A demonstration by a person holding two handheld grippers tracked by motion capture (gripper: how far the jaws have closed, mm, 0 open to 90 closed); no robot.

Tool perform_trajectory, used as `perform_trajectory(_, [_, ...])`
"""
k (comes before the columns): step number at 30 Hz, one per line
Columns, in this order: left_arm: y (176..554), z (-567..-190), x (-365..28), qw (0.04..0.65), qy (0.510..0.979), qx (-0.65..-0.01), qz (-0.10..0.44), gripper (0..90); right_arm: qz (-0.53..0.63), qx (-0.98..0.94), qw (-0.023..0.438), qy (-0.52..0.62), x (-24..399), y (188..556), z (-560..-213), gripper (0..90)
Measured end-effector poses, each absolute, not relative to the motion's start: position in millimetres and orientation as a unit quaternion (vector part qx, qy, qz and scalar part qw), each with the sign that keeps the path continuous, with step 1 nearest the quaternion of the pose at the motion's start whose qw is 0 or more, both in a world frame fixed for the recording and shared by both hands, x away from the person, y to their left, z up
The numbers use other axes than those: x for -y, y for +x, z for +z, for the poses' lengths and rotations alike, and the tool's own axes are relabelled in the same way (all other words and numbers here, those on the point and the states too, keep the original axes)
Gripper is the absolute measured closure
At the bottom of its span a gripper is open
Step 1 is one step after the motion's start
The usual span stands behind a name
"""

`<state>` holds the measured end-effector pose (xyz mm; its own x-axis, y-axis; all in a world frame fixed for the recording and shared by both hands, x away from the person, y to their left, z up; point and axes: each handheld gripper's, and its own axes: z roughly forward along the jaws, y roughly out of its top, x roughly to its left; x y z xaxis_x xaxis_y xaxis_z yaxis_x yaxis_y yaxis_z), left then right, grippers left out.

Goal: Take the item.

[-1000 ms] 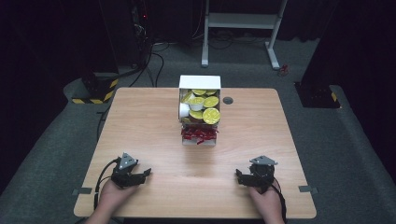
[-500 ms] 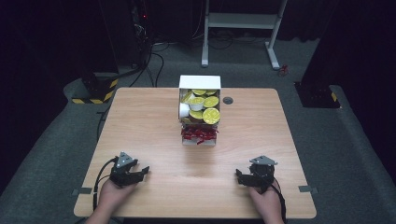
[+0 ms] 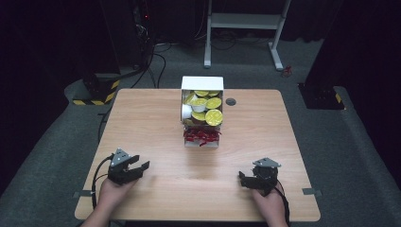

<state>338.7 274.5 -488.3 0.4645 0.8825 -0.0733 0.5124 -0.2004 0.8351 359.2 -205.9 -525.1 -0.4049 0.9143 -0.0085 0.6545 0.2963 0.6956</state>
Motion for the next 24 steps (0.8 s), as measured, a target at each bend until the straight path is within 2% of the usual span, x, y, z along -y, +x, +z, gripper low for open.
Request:
perform_trajectory(9, [347,-448,-265,0.458,0.719,-0.455,0.258,43.2,0.312,-0.778,0.208,0.503,206,359,-525,8.0])
perform_trajectory(16, [356,-419,-246,0.483,0.710,-0.447,0.251,40.2,0.312,-0.778,0.208,0.503,206,359,-525,8.0])
perform_trajectory(24, [367,-396,-228,0.476,0.716,-0.438,0.261,38.9,0.311,-0.781,0.210,0.499,207,360,-525,7.9])
